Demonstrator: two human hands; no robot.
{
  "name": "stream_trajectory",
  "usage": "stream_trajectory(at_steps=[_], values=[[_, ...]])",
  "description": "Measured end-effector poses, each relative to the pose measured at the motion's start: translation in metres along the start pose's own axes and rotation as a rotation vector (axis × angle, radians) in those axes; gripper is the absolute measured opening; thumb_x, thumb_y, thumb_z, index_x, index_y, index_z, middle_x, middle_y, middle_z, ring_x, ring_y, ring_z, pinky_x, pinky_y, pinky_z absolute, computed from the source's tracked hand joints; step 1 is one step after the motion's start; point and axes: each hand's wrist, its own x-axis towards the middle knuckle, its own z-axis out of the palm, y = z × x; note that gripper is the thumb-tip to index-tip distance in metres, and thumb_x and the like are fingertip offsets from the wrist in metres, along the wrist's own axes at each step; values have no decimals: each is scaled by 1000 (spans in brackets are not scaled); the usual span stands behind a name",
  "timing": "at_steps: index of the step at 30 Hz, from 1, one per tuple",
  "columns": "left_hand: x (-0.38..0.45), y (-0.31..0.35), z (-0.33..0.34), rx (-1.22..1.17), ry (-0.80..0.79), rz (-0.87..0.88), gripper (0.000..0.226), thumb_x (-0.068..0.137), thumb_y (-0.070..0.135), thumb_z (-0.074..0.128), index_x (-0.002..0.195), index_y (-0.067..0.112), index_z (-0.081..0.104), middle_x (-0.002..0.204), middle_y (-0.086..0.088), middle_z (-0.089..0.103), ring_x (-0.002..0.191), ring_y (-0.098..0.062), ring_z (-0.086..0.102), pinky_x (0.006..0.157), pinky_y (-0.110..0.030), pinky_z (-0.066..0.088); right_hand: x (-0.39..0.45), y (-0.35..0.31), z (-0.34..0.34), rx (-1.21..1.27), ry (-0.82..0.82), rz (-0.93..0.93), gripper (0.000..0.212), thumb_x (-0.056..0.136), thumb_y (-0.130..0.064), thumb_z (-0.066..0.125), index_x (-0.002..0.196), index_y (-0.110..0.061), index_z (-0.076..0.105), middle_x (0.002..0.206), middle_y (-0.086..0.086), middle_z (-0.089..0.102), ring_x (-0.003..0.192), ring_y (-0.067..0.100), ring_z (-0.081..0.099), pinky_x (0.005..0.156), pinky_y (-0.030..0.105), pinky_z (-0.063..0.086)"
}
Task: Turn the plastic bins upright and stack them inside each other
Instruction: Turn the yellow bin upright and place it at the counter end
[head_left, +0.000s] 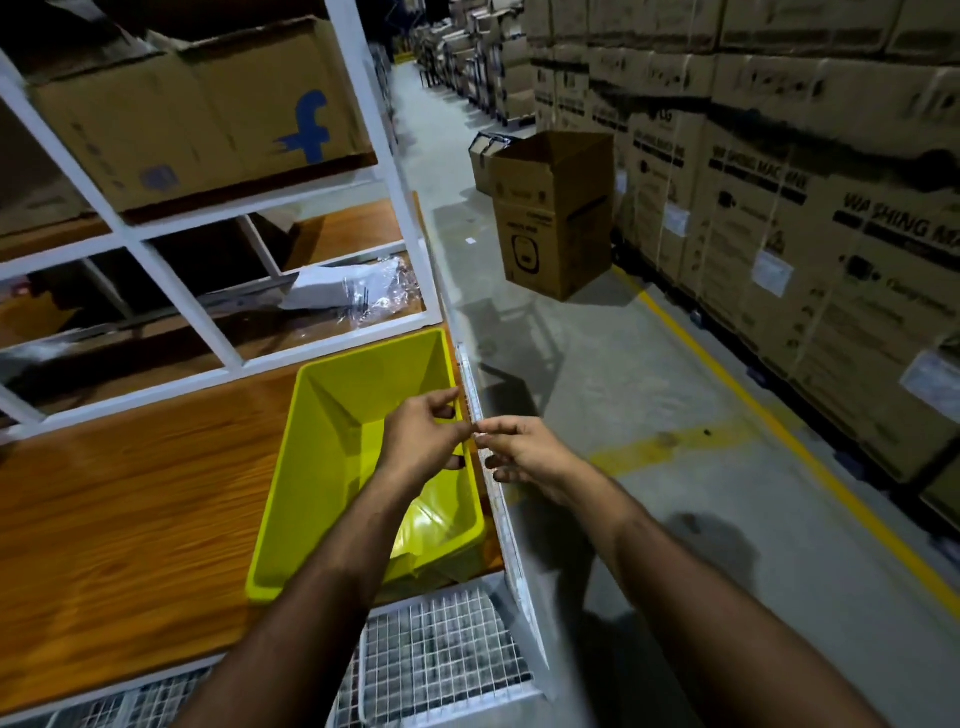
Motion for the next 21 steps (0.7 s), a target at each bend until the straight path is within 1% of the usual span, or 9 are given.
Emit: stream_trajectory(at_steps=[3,6,8,10,11,13,15,17,21], values=[[-1,1,5,-38,2,-9,55,79,2,69,131,20,62,109,-6,62,75,-17,65,55,-35,61,3,18,-4,-207,28,34,27,97,-9,51,121,-11,64,80,-2,60,60,8,54,58,24,44],[0,3,10,-50,-3,-4,54,79,2,69,129,20,62,109,-7,62,76,-17,65,56,-36,61,6,31,-9,-505,117,59,41,94,-15,52,135,-18,58,95,1,61,69,12,54,61,27,48],[0,4,12,-63,-10,-6,53,79,1,68,128,20,63,108,-8,62,75,-16,64,56,-35,60,6,34,-8,-607,97,55,46,94,-17,53,139,-20,53,103,4,61,72,13,56,61,26,49],[2,4,13,-70,-14,-6,53,79,1,68,129,19,62,107,-7,61,75,-16,64,55,-33,59,6,34,-7,-642,62,46,46,95,-21,54,141,-23,52,117,8,65,77,16,57,66,28,49],[3,4,13,-75,-17,-7,53,79,1,69,129,18,62,106,-7,61,76,-17,64,55,-34,59,6,34,-6,-646,45,38,45,95,-22,55,140,-23,54,119,9,66,73,15,56,64,27,47],[4,2,12,-81,-22,-10,54,78,3,70,129,19,62,105,-6,61,78,-19,64,56,-33,58,7,36,-3,-667,15,9,40,94,-22,56,133,-24,61,102,7,66,63,12,52,58,25,42],[5,0,12,-77,-23,-13,54,77,3,70,129,19,63,103,-4,61,80,-20,64,56,-33,58,7,38,-2,-685,-5,-8,36,93,-23,56,128,-25,66,93,4,63,70,16,56,62,25,40],[6,-1,12,-72,-30,-11,55,78,3,69,130,19,62,106,-7,62,83,-22,66,57,-34,58,9,40,-2,-678,-13,-10,35,93,-25,55,126,-26,67,91,3,63,80,19,57,69,25,39],[6,-1,12,-68,-41,-11,57,78,3,69,132,19,60,112,-9,62,84,-22,67,57,-35,59,11,43,-4,-684,-22,-1,37,92,-29,55,127,-29,66,99,7,68,81,18,57,72,24,38]])
